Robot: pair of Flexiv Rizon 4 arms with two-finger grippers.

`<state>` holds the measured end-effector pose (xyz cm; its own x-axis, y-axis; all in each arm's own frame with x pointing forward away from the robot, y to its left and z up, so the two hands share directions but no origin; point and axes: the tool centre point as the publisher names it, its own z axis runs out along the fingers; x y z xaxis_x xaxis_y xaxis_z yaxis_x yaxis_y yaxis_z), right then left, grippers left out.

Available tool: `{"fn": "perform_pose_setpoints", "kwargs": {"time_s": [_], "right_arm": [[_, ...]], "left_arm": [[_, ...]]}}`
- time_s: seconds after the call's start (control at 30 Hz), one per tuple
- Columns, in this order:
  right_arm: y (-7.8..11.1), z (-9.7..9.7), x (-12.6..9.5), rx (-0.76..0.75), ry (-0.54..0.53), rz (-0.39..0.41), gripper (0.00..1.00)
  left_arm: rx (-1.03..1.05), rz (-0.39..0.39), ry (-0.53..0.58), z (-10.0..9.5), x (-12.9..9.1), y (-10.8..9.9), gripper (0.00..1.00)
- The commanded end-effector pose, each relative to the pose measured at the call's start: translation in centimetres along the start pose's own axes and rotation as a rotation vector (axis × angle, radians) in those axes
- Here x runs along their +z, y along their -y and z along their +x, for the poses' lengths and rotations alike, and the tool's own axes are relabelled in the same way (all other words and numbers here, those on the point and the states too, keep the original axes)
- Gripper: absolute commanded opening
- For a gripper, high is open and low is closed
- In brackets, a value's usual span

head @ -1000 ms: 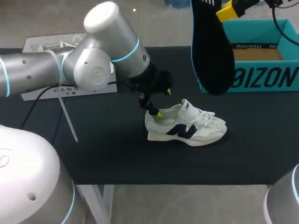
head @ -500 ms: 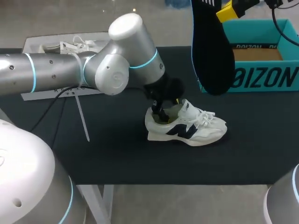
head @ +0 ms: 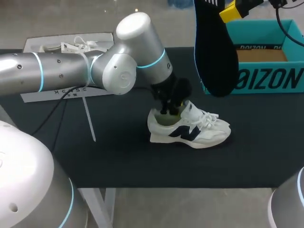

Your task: Take the shoe out of the shoebox, open the shoe tongue, remove and reinsert the insole, then place the shoe into the shoebox

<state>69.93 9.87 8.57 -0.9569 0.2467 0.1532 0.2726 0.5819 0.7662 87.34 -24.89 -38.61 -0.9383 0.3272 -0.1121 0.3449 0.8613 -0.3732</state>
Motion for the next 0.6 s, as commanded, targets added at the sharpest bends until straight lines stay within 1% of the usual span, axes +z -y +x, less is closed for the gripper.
{"fn": "perform_pose_setpoints", "kwargs": {"time_s": [0.03, 0.17, 0.23, 0.27, 0.3, 0.33, 0.4, 0.43, 0.47, 0.53, 0.6], "right_arm": [[-0.1, -0.1, 0.0, 0.001, -0.001, 0.004, 0.0], [-0.1, -0.1, 0.0, 0.001, -0.001, 0.004, 0.0], [-0.1, -0.1, 0.0, 0.001, -0.001, 0.004, 0.0], [-0.1, -0.1, 0.0, 0.001, -0.001, 0.004, 0.0], [-0.1, -0.1, 0.0, 0.001, -0.001, 0.004, 0.0], [-0.1, -0.1, 0.0, 0.001, -0.001, 0.004, 0.0], [-0.1, -0.1, 0.0, 0.001, -0.001, 0.004, 0.0], [-0.1, -0.1, 0.0, 0.001, -0.001, 0.004, 0.0], [-0.1, -0.1, 0.0, 0.001, -0.001, 0.004, 0.0], [-0.1, -0.1, 0.0, 0.001, -0.001, 0.004, 0.0], [-0.1, -0.1, 0.0, 0.001, -0.001, 0.004, 0.0]], "left_arm": [[0.001, 0.0, -0.007, -0.2, 0.0, 0.0, 0.0], [0.016, 0.016, -0.026, -0.3, 0.0, 0.0, 0.0], [0.037, 0.039, -0.043, 0.0, -1.1, 0.5, 0.0], [0.046, 0.035, -0.039, -0.1, -1.6, 0.6, 0.0], [0.065, 0.046, -0.042, -0.2, -2.4, 0.8, 0.0], [0.083, 0.07, -0.049, -0.4, -3.8, 1.2, 0.0], [0.117, 0.083, -0.046, -0.8, -5.2, 1.5, 0.0], [0.145, 0.094, -0.046, -1.0, -6.4, 1.8, 0.0], [0.173, 0.072, -0.033, -1.3, -7.2, 1.9, 0.0], [0.264, 0.117, -0.076, -1.5, -8.4, 2.4, 0.0], [0.322, 0.106, -0.06, -1.9, -9.3, 2.6, 0.0]]}}
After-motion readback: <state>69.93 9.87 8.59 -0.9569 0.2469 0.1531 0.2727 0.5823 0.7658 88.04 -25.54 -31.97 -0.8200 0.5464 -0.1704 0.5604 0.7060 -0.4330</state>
